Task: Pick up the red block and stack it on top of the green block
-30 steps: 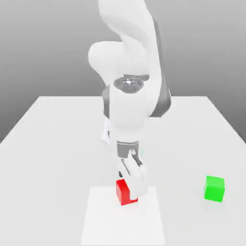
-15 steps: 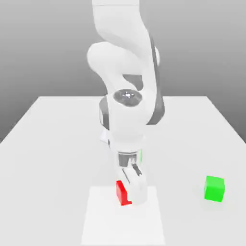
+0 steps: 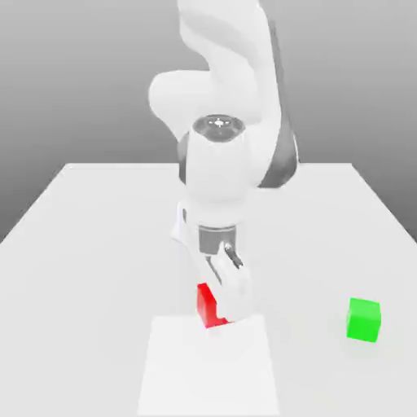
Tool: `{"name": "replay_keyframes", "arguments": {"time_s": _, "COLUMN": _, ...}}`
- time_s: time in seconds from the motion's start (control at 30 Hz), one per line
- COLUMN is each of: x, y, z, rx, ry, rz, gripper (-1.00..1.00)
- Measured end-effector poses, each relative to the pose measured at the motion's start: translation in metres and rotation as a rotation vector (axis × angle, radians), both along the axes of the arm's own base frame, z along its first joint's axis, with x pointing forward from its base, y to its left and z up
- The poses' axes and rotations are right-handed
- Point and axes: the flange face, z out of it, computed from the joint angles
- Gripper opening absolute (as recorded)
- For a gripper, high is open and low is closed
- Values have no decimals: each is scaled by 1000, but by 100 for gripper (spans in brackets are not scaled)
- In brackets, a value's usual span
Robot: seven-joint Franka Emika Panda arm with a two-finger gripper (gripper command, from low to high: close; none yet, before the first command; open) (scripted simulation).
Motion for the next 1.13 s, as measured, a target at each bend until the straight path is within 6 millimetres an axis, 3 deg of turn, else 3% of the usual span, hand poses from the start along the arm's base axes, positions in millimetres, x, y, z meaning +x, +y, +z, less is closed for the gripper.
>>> {"name": "replay_keyframes", "arguments": {"time_s": 0.07, "x": -3, "y": 0, "z": 3, "rx": 1, "ry": 4, "rz": 1, "gripper": -100}}
{"name": "replay_keyframes", "arguments": {"time_s": 0.13, "x": -1, "y": 17, "z": 7, "rx": 3, "ry": 7, "rz": 96, "gripper": -100}}
{"name": "replay_keyframes", "arguments": {"time_s": 0.33, "x": 1, "y": 133, "z": 21, "rx": 4, "ry": 11, "rz": 691, "gripper": -100}}
{"name": "replay_keyframes", "arguments": {"time_s": 0.53, "x": -32, "y": 251, "z": 39, "rx": -2, "ry": 9, "rz": 1301, "gripper": -100}}
{"name": "replay_keyframes", "arguments": {"time_s": 0.57, "x": -37, "y": 262, "z": 40, "rx": -3, "ry": 7, "rz": 1358, "gripper": -100}}
{"name": "replay_keyframes", "arguments": {"time_s": 0.77, "x": -26, "y": 261, "z": 27, "rx": -6, "ry": -5, "rz": 1366, "gripper": -100}}
{"name": "replay_keyframes", "arguments": {"time_s": 1.03, "x": -30, "y": 261, "z": -16, "rx": -4, "ry": 2, "rz": 1371, "gripper": -100}}
{"name": "replay_keyframes", "arguments": {"time_s": 1.07, "x": -31, "y": 260, "z": -22, "rx": -4, "ry": 5, "rz": 1372, "gripper": 100}}
{"name": "replay_keyframes", "arguments": {"time_s": 1.13, "x": -31, "y": 260, "z": -22, "rx": -4, "ry": 5, "rz": 1372, "gripper": 100}}
